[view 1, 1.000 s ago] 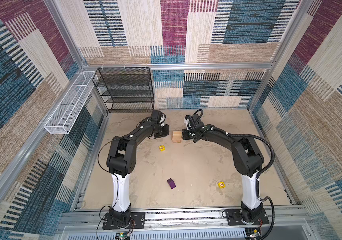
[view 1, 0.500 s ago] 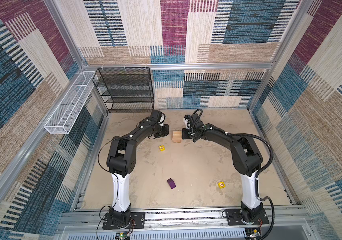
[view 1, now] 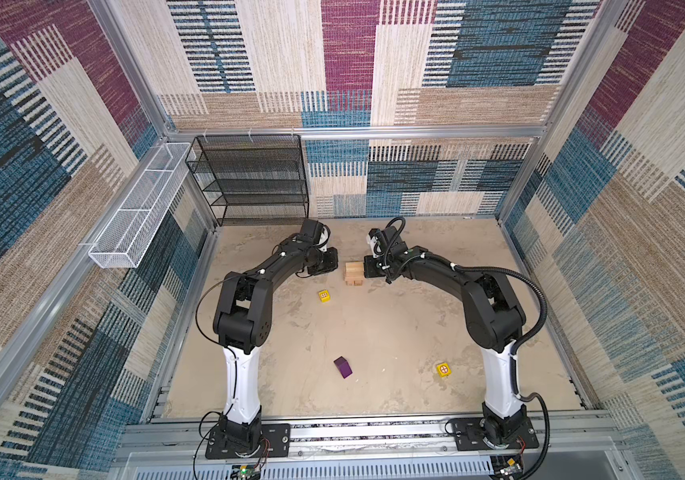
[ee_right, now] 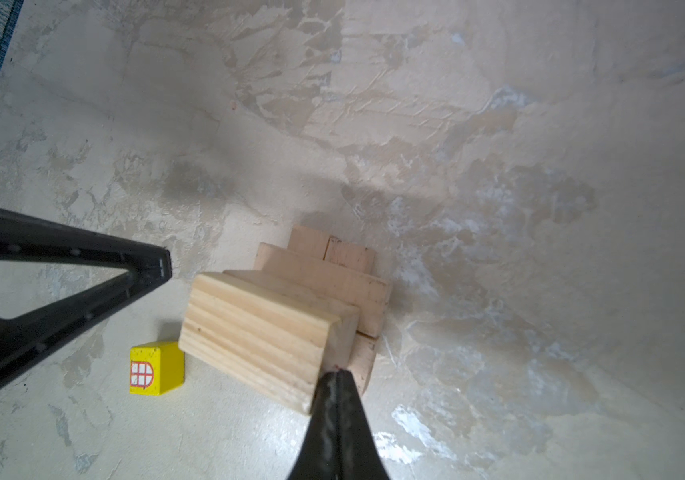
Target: Build the wood block tower
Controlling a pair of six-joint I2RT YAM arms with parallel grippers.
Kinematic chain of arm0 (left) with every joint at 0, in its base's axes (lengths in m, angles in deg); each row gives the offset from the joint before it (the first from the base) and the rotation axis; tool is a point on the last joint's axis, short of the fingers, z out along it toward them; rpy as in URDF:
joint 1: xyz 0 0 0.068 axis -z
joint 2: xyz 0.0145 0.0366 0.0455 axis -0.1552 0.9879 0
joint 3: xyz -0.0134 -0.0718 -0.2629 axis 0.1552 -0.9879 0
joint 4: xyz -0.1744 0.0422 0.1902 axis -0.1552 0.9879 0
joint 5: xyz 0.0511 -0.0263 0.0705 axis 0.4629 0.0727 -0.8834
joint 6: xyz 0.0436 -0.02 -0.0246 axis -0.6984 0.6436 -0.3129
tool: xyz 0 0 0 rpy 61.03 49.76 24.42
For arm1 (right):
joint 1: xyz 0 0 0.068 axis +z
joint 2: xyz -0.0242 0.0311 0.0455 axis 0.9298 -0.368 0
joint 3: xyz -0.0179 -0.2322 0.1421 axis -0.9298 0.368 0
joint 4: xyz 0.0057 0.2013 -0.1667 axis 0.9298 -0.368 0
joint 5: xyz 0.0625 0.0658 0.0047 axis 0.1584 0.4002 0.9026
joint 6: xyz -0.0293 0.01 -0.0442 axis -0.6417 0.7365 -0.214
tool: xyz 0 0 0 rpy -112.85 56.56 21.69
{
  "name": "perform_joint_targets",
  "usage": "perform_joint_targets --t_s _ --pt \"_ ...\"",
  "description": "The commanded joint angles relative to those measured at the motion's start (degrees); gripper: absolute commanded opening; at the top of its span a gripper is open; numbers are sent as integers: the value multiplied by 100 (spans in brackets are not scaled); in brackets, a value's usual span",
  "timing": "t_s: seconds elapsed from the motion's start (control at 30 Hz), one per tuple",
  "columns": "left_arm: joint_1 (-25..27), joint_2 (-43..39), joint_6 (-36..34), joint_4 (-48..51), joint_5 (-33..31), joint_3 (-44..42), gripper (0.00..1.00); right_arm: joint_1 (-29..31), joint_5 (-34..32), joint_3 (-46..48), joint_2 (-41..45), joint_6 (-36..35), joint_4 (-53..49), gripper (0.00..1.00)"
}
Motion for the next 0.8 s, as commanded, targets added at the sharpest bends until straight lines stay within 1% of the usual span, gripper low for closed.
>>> perform_joint_targets --t_s 0.0,0.1,0.27,0.33,0.53,0.6,0.7,0.77 --pt "-19 -37 -14 -57 3 18 0 6 20 -65 42 21 -73 5" --pt "-29 -129 -100 27 -106 23 0 18 -137 -66 117 51 -195 7" --pt "-46 -562 -413 365 -651 47 0 10 -425 133 463 140 -289 8" --pt "-46 -825 -522 543 -935 60 0 6 -519 290 692 202 -298 10" --pt "-46 -1773 -699 1028 -1418 -89 0 19 -702 962 1588 499 -278 14" --pt "-46 -2099 -726 1226 -1599 -212 5 44 -740 1229 1917 603 -302 17" --pt "-46 -2565 -917 1458 -1651 -433 8 108 -883 1590 2362 762 -452 21" --pt "-54 -2873 -885 1534 -1877 -670 9 180 -1025 1798 2633 868 -570 24"
